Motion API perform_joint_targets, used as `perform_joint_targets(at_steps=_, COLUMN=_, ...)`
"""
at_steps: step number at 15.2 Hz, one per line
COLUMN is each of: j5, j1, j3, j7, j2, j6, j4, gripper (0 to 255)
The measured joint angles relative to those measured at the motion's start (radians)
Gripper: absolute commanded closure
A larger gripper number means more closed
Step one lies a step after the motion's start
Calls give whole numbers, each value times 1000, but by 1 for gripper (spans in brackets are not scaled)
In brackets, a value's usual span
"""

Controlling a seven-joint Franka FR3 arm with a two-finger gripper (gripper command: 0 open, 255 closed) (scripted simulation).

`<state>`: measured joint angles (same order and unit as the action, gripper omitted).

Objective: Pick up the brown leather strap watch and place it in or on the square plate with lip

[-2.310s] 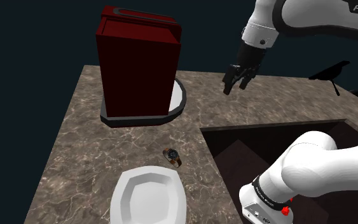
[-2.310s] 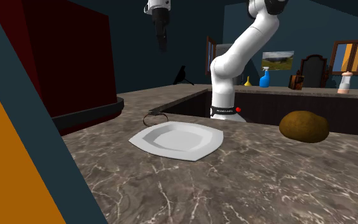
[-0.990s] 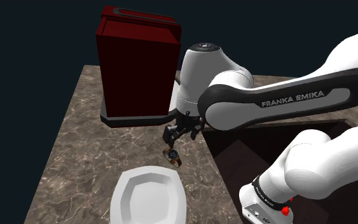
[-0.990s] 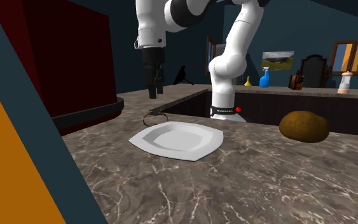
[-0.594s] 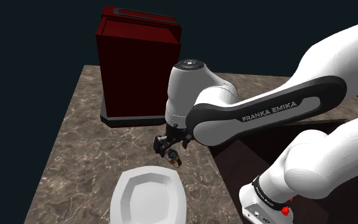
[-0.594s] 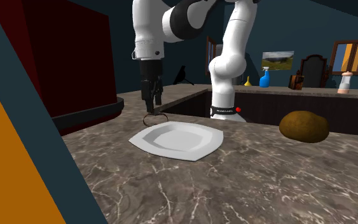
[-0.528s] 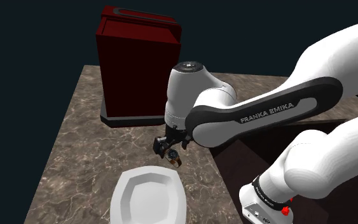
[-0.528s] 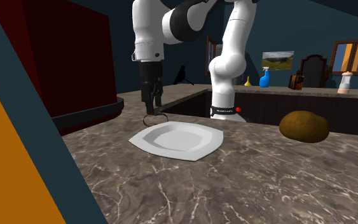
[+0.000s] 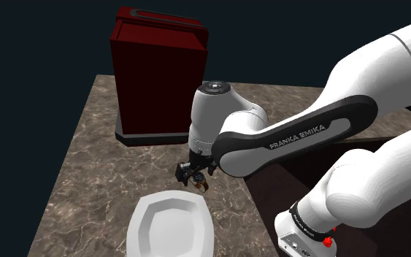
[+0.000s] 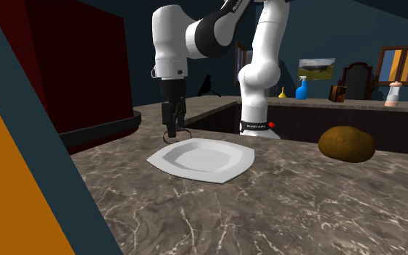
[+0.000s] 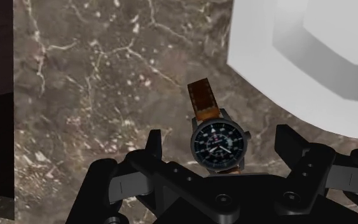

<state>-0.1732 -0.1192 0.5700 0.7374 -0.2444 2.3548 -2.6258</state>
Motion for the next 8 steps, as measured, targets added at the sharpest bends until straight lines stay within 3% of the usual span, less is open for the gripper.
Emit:
perform_joint_targets(at_steps=2, j5=0, j1=0, j3=0, j7=0, j2=0, j6=1, j4=0, gripper=0)
perform_joint_targets(at_steps=3, j5=0, j1=0, j3=0, j7=0, j2=0, j6=1, j4=0, gripper=255)
perform_joint_targets(at_steps=8, j5=0, j1=0, j3=0, j7=0, j2=0, j6=1, j4=0, gripper=255)
